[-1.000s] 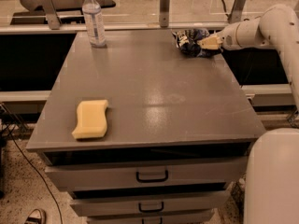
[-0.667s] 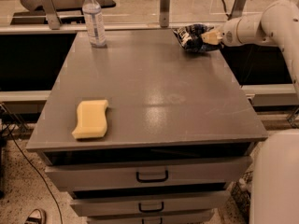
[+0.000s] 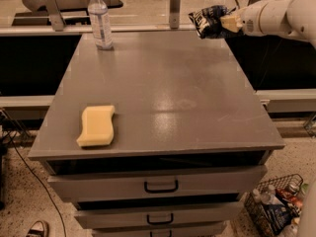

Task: Move blue chip bag near blue plastic bottle

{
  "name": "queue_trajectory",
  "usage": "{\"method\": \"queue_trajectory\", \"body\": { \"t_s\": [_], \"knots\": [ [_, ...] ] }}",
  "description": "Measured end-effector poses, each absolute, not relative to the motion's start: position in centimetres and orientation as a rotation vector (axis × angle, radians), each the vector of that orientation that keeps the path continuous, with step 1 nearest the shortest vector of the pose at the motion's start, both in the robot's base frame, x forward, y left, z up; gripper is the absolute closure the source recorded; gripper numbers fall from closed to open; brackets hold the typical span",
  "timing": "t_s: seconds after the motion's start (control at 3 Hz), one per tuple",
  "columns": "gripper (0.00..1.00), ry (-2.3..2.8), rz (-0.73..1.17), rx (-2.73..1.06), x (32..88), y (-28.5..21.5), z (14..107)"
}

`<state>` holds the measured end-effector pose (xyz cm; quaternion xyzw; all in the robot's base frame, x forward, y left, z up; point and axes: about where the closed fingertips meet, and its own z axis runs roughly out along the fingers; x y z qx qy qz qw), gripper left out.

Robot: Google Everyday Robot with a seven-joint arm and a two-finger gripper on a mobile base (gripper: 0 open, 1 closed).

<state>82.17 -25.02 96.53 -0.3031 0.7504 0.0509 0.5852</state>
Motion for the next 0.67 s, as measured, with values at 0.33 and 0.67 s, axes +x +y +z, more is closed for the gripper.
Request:
{"method": "queue_trajectory", "body": {
  "t_s": [0.33, 0.67],
  "knots": [
    [1.00, 1.750, 0.119, -0.707, 82.2, -25.0, 96.5],
    [1.00, 1.714, 0.160, -0.735, 82.7, -22.4, 96.7]
  ]
}}
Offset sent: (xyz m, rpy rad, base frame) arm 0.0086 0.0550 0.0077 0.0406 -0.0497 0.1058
